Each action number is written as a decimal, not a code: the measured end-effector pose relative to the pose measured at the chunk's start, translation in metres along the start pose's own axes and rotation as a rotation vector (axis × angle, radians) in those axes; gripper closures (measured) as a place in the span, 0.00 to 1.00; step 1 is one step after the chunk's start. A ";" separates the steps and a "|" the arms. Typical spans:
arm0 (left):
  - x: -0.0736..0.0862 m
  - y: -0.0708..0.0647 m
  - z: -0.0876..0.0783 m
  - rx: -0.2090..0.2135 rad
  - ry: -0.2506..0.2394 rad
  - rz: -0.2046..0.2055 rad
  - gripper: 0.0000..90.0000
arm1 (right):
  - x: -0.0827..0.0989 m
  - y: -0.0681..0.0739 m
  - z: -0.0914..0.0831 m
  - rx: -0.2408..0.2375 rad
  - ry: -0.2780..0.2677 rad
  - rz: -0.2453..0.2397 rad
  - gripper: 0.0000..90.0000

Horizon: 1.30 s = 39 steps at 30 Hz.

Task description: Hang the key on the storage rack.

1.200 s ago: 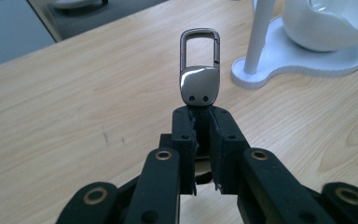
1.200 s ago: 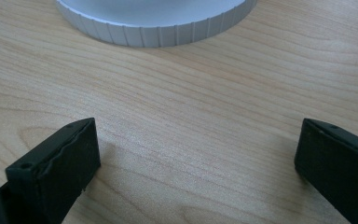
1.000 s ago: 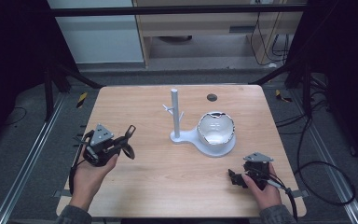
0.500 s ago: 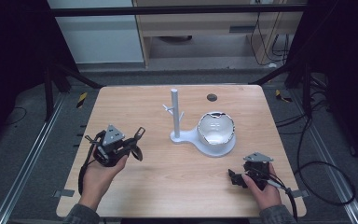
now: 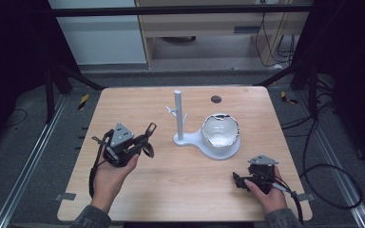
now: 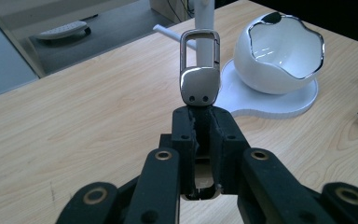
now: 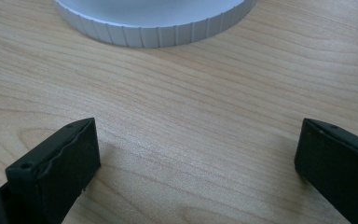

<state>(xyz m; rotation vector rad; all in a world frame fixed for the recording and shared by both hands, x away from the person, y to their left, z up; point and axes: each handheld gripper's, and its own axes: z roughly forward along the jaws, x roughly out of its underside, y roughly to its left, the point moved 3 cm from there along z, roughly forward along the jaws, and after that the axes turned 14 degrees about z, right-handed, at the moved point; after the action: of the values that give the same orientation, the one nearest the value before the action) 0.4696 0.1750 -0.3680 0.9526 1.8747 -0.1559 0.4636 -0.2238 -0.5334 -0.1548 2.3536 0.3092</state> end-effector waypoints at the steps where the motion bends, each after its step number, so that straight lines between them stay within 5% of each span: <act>1: -0.002 -0.001 0.000 -0.001 -0.006 0.004 0.90 | 0.000 0.000 0.000 0.001 0.000 0.001 0.00; 23: -0.033 -0.009 0.009 -0.015 -0.080 0.000 0.90 | 0.000 0.000 0.000 0.001 0.000 0.004 0.00; 33: -0.038 -0.007 0.021 -0.036 -0.066 0.011 0.90 | 0.000 0.000 0.001 0.007 -0.004 -0.001 0.00; 39: -0.037 -0.002 0.033 -0.030 -0.075 -0.032 0.90 | 0.000 0.001 0.001 0.009 -0.004 -0.002 0.00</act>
<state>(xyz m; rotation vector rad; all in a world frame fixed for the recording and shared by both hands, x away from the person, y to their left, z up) 0.4996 0.1373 -0.3552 0.8852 1.8191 -0.1802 0.4643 -0.2231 -0.5337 -0.1522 2.3500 0.2973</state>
